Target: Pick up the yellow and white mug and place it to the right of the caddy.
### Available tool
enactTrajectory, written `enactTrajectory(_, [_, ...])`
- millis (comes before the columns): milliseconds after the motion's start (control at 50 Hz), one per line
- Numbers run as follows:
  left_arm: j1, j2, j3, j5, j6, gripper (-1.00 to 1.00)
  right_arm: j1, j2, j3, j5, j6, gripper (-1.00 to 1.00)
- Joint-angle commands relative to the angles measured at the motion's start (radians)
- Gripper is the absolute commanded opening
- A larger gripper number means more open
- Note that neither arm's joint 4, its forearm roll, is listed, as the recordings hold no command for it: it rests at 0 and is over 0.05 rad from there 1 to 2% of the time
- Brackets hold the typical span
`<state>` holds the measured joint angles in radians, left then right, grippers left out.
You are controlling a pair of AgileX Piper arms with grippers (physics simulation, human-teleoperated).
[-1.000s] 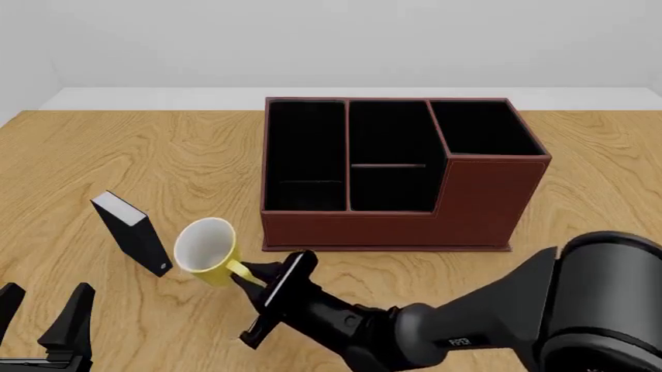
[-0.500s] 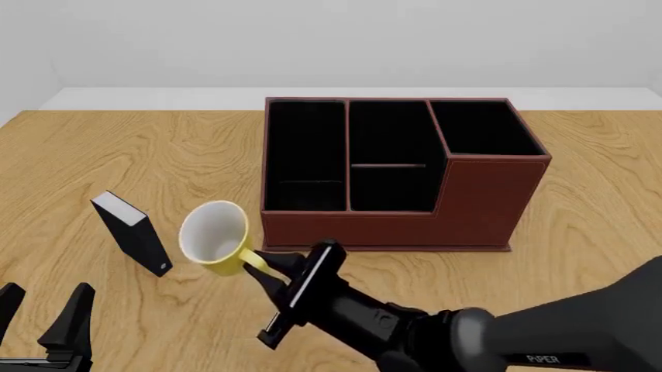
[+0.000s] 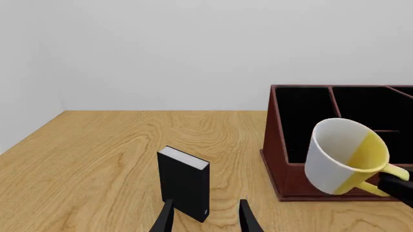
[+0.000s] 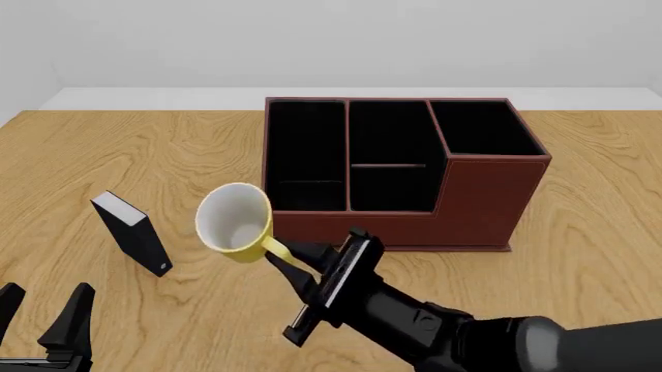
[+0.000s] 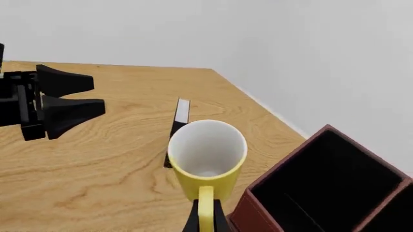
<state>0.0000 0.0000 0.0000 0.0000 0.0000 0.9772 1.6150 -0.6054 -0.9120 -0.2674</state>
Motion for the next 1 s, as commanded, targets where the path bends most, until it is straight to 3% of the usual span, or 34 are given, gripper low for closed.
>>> enactTrajectory(20, [0.000,0.000,0.000,0.000,0.000,1.00,-0.010,-0.091,0.044,0.010,-0.005,-1.00])
enactTrajectory(660, [0.000,0.000,0.000,0.000,0.000,1.00,-0.067,-0.380,0.186,0.074,-0.017,-1.00])
enactTrajectory(1000, [0.000,0.000,0.000,0.000,0.000,1.00,-0.121,-0.579,0.251,0.163,-0.016,-1.00])
